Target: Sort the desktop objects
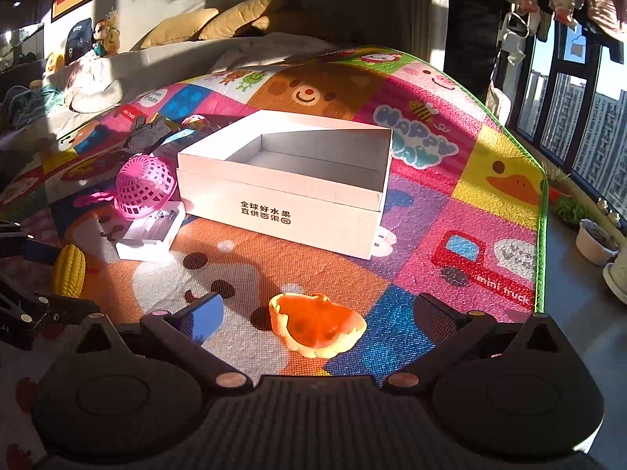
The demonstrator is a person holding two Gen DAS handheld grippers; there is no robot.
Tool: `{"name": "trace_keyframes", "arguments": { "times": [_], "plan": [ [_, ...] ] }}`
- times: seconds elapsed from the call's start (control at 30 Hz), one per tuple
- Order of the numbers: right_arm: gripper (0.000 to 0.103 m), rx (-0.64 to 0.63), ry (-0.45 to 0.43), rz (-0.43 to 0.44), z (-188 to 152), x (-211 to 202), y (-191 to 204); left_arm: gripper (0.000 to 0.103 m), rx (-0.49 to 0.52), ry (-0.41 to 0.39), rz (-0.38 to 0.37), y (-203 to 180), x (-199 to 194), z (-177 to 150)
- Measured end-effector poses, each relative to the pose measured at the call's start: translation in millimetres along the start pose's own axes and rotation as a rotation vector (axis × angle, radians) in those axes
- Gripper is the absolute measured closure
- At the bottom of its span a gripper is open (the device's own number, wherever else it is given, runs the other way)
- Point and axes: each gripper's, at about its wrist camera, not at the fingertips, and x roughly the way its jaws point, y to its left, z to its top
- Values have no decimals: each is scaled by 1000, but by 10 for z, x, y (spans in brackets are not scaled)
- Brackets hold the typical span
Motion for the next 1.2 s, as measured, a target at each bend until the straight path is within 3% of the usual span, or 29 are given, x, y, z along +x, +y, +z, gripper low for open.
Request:
{"name": "trace_keyframes", "arguments": {
  "times": [0.3,0.4,0.53,0.6,0.7,0.77,0.9,1.13,1.2],
  "plan": [
    [0,98,38,-26,-6,202,-74,6,46,20,-65,-177,-137,-65],
    [0,94,37,-19,-20,199,-59,6,45,39,-121,-206,-136,-66],
    [0,91,43,-21,-49,184,-58,6,12,57,-251,-235,-151,-73],
    [0,92,45,-25,-53,186,-69,5,35,31,-224,-267,-170,-66],
    [1,94,48,-24,-55,203,-74,4,102,-3,-55,-287,-127,-68],
    [12,95,63,-12,-52,235,-71,4,142,8,-9,-291,-85,-84],
    [46,108,98,20,-60,243,-62,4,172,37,-43,-332,-98,-154],
    [48,15,128,71,-248,-34,72,4,184,66,-105,-470,-106,-250],
    [43,-12,119,66,-286,-141,84,4,182,65,-139,-540,-118,-251]
  ]
}}
